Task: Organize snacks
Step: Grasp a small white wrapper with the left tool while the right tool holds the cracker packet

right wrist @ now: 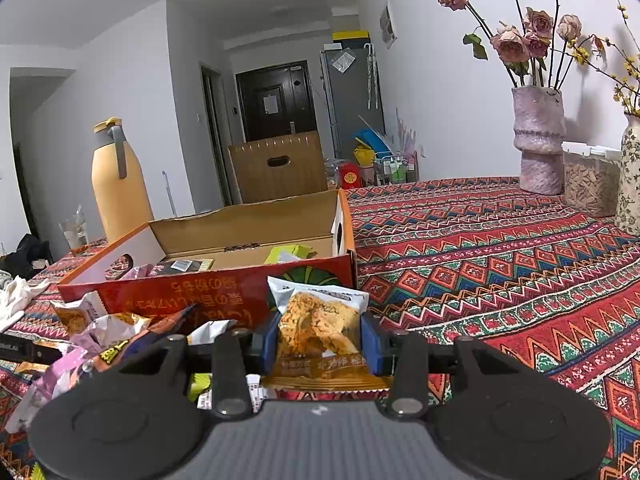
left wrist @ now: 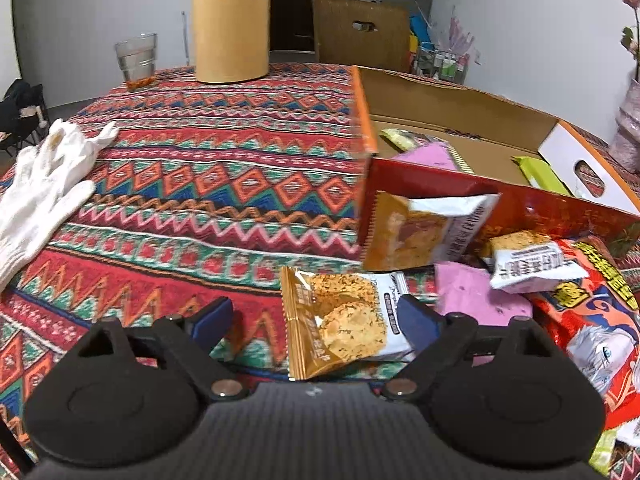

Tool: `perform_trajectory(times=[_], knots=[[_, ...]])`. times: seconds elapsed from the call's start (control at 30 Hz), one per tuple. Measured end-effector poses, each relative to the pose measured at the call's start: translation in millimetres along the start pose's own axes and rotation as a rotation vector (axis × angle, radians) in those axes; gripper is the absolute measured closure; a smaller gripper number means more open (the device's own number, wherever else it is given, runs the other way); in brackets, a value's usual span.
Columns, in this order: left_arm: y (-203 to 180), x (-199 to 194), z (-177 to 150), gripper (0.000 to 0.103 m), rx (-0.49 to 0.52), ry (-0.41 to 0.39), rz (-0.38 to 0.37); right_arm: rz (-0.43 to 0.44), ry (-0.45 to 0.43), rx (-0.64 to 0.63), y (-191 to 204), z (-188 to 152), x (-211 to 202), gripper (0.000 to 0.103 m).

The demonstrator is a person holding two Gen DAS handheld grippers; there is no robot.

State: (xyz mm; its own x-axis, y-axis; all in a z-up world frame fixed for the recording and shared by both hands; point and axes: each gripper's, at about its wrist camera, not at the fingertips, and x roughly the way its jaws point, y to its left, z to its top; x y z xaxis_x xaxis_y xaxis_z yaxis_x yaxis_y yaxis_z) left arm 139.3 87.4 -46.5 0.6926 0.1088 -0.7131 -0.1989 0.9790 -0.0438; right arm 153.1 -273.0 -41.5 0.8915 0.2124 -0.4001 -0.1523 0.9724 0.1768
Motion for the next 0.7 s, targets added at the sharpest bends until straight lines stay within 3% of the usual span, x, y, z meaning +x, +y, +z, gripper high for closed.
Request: perform_trajectory(times=[0.23, 0.37, 0.57, 0.7], knots=[[19.9, -6.5, 2.7, 0.013, -0.037, -0.004, 0.024, -0.002, 0.001, -0.001, -0.2, 0.3, 0.2, 0.062], [10.0, -5.8, 5.0, 0.006, -0.027, -0.003, 0.011, -0.003, 0.001, -0.001, 0.1, 0.2, 0.1, 0.062], [-4.4, 5.7, -0.4, 0.006, 0.010, 0.025, 0.047, -0.002, 0.001, -0.001, -0.4, 0.0, 0.2, 0.062], [-6.5, 0.6, -2.3, 0.028, 0.022, -0.001, 0.047, -0.001, -0.001, -0.002, -0.5, 0.2, -0.1, 0.062]])
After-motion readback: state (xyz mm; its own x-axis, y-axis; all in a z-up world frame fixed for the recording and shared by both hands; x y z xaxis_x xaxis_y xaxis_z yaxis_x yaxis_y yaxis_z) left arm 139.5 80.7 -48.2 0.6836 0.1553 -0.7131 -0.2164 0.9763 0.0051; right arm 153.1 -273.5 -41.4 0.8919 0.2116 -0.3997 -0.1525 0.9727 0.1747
